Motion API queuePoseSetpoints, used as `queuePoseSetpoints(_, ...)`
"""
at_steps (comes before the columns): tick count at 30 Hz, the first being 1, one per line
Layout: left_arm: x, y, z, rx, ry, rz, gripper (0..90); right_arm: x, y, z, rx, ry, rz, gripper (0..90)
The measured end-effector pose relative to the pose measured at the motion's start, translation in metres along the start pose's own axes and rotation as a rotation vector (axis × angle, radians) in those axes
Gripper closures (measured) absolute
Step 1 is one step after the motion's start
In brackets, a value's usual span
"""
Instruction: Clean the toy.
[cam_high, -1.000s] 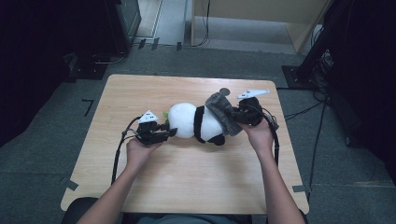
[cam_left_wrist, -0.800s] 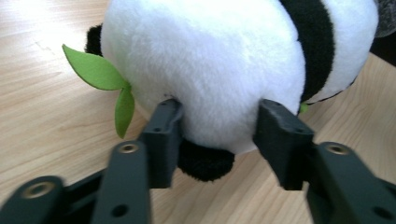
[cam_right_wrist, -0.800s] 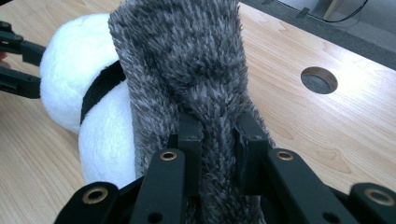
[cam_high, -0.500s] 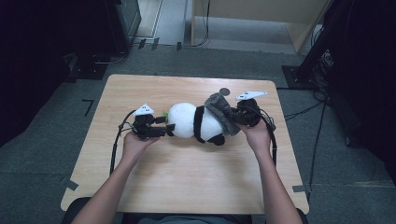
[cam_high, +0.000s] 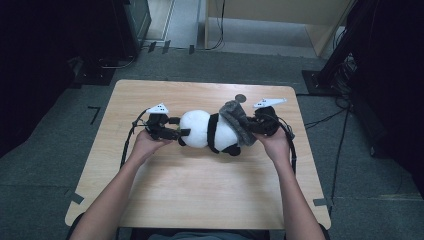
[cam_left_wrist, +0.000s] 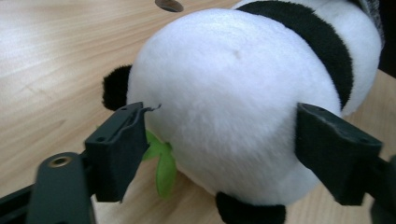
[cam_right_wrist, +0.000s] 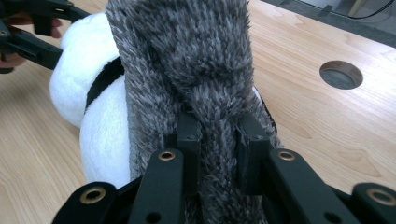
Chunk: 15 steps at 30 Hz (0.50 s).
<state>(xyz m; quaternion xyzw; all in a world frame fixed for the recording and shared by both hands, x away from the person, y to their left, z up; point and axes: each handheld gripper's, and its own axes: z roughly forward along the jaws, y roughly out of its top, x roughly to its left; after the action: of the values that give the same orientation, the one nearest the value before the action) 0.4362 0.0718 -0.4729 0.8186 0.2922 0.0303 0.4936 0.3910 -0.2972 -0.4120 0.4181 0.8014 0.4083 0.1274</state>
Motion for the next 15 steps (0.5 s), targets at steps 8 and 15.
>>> queuePoseSetpoints(8, -0.001, 0.004, 0.009, 0.014, -0.047, 0.03, 10.1, -0.005, -0.002, 0.009, -0.007, 0.01, 0.006, 76.5)
queuePoseSetpoints(15, -0.009, -0.008, 0.008, -0.02, -0.048, 0.014, 12.4, -0.009, -0.003, 0.016, -0.038, 0.041, 0.024, 77.1)
